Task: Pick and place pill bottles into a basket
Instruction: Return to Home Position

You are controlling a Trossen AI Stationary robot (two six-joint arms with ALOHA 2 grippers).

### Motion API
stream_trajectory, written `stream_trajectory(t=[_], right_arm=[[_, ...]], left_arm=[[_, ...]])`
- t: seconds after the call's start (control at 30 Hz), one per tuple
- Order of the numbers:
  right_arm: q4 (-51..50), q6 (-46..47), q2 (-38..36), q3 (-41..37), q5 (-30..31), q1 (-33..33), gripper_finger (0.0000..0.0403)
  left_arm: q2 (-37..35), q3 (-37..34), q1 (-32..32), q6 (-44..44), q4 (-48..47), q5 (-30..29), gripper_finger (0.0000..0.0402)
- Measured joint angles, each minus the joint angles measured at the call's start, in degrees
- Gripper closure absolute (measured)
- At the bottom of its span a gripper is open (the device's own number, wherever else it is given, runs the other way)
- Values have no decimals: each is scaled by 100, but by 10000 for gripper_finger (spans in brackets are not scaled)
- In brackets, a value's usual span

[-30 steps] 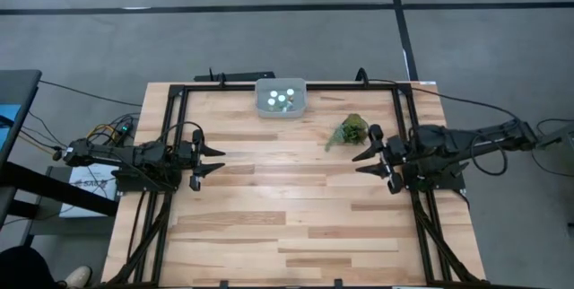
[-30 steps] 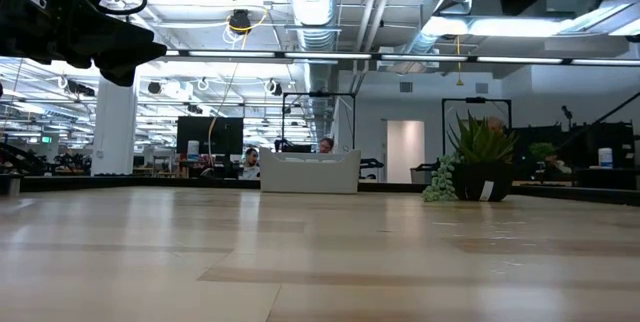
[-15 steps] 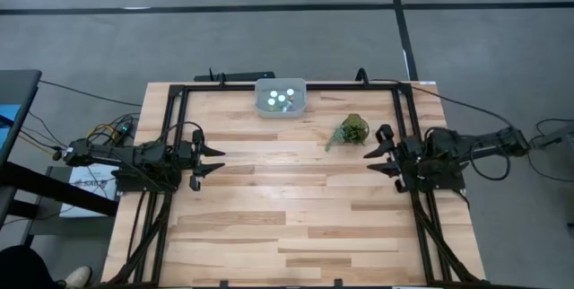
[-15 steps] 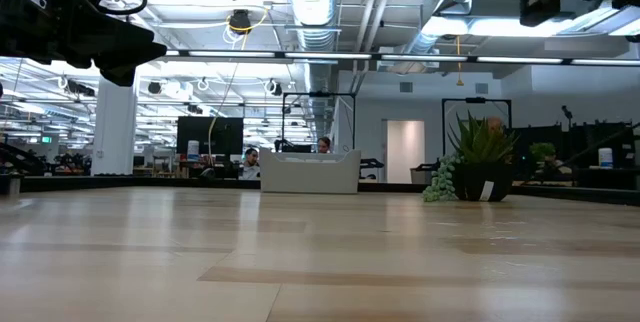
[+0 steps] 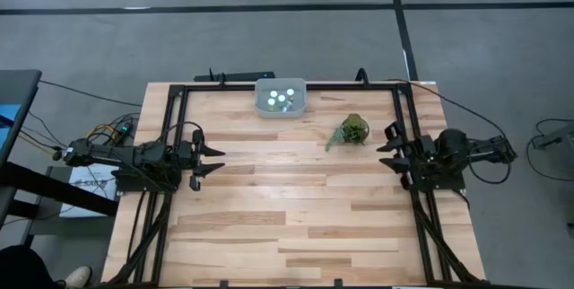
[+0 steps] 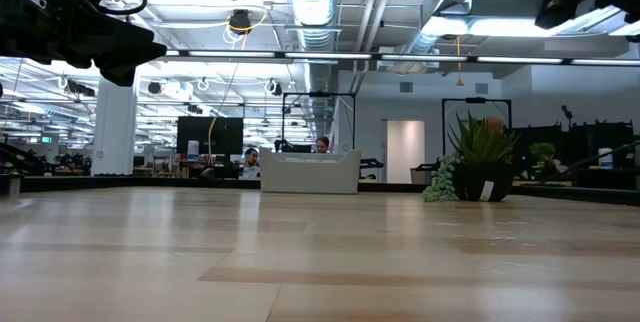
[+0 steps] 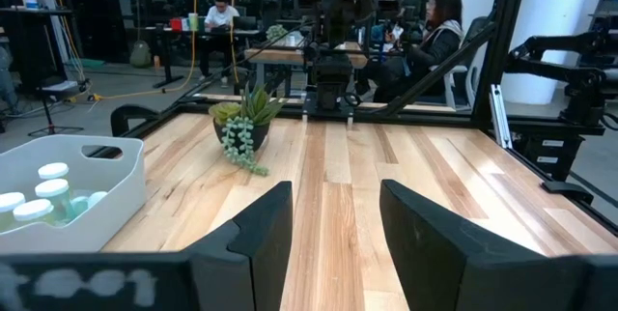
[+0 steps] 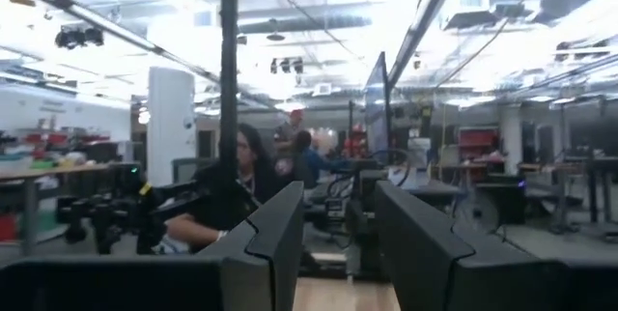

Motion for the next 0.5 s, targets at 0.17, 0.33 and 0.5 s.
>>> stream_trajectory(t=[0.17,0.33,0.5], right_arm=[[508,-135,34,-226,40,2,280],[989,-331,17,-455,-22,2,280],[904,-346,27,-455,-26,2,280]], left_arm=[[-2,0,0,0,0,1,255],[0,2,1,-2,-1,-1,255],[-2,0,1,-2,-1,-1,255]])
